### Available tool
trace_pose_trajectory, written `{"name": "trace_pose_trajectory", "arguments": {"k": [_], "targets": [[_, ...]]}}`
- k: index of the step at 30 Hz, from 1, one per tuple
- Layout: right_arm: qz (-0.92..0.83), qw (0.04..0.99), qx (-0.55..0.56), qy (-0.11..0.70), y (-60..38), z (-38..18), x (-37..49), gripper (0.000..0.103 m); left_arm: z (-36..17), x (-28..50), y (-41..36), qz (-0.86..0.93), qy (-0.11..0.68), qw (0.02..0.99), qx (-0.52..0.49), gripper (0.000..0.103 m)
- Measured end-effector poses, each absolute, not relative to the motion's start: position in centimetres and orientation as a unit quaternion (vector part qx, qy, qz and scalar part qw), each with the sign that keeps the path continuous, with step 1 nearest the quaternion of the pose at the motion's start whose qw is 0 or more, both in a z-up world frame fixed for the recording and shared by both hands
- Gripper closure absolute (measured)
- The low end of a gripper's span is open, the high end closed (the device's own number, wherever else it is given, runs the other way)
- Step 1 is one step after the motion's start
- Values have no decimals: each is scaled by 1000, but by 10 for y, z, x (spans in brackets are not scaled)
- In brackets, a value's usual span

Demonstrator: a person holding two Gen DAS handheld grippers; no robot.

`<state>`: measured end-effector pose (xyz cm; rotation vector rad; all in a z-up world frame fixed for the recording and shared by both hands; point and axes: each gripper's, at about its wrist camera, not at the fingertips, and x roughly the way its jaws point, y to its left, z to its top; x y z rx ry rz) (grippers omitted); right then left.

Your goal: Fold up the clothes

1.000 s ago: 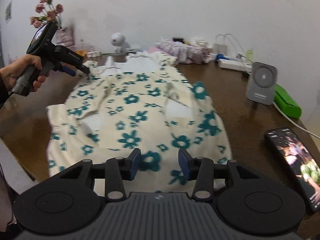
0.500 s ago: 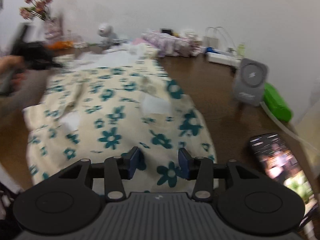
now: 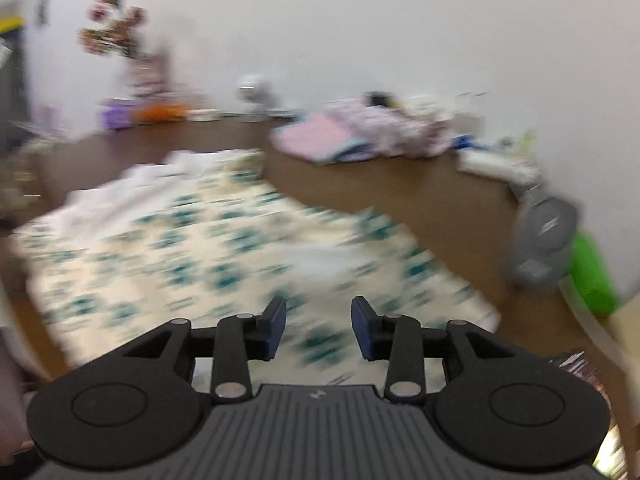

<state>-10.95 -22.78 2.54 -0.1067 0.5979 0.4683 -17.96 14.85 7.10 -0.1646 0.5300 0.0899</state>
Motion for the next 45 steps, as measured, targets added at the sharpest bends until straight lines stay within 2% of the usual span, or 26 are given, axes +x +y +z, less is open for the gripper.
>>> {"name": "trace_pose_trajectory", "arguments": {"k": [3, 5, 7, 9, 15, 17, 20, 24, 26, 29, 33, 36, 40, 45], "targets": [[270, 923, -70, 264, -223, 13, -147, 67, 67, -153, 130, -37, 266, 961, -65, 47], [267, 919, -90, 277, -219, 1, -163, 68, 57, -134, 119, -55, 288, 955, -52, 49], [256, 919, -94, 285, -220, -5, -173, 76, 48, -122, 115, -67, 314, 946, -48, 49], [247, 921, -89, 288, -226, -6, -179, 79, 40, -117, 113, -72, 334, 939, -46, 49], [215, 932, -74, 283, -254, -7, -173, 79, 15, -120, 113, -75, 380, 921, -45, 49], [202, 933, -78, 288, -263, -6, -165, 78, 14, -126, 113, -90, 381, 919, -44, 49], [194, 930, -75, 302, -271, -4, -157, 65, 12, -132, 116, -101, 374, 921, -42, 49], [203, 935, -42, 287, -275, 8, -151, 65, 24, -122, 123, -106, 390, 912, -68, 49], [209, 940, -19, 268, -277, 17, -150, 64, 42, -109, 118, -121, 370, 918, -72, 47], [212, 942, 29, 259, -276, 27, -125, 63, 68, -65, 102, -140, 356, 923, -50, 43], [198, 935, 59, 287, -259, 31, -72, 54, 89, 6, 85, -145, 353, 924, -19, 37], [193, 933, 57, 298, -249, 27, -39, 52, 81, 62, 78, -159, 375, 913, -28, 34], [188, 932, 60, 303, -242, 19, -27, 43, 48, 125, 77, -130, 418, 899, -22, 34], [182, 926, 50, 326, -237, 1, -30, 42, 8, 172, 90, -100, 451, 886, -44, 37]]}}
